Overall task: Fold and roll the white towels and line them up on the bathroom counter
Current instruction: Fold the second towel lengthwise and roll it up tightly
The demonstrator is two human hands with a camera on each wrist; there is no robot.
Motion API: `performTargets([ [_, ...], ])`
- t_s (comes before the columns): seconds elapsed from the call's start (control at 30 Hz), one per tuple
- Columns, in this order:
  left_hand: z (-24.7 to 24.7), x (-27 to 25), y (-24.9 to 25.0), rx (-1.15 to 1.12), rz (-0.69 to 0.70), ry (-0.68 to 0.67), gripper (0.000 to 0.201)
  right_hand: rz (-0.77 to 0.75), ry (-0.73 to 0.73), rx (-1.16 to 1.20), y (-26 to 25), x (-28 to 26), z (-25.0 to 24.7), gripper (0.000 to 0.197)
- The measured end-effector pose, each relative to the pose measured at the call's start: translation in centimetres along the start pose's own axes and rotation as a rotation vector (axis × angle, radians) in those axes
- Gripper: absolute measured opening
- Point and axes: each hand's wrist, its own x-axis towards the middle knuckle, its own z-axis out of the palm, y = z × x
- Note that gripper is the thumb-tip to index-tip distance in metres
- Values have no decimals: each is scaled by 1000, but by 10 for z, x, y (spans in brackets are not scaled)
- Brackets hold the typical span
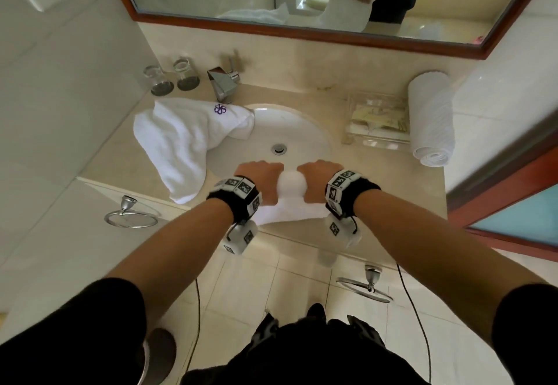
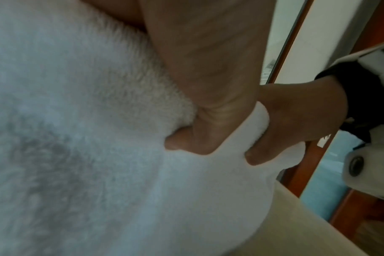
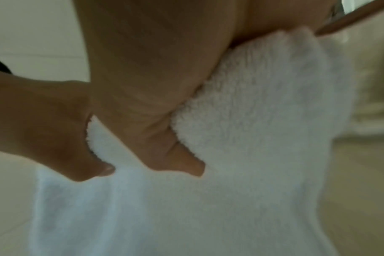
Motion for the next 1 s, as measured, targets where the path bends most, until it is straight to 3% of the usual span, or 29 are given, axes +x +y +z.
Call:
performTargets([
  [0.2,-142,43,-4,22,-12,369,44,75,445,-97,27,4,-142,29],
  [0.37,-254,60,23,41,24,695,44,203,791,-177,54,-25,-247,35],
  [0.5,-310,61,57,69,101,885,41,300,1006,-229,80,-58,-286,36],
  [0.6,-319,58,84,91,181,945,41,343,1089,-243,97,-83,-286,36],
  [0.67,-303,56,98,94,235,919,41,337,1049,-230,106,-95,-265,36],
  [0.73,-265,56,108,91,283,815,41,310,900,-186,114,-102,-226,36],
  [0.9,-101,41,123,95,368,351,51,292,376,-79,110,-107,-75,37],
  [1.0,-12,28,129,66,366,96,49,313,155,-16,97,-107,16,36],
])
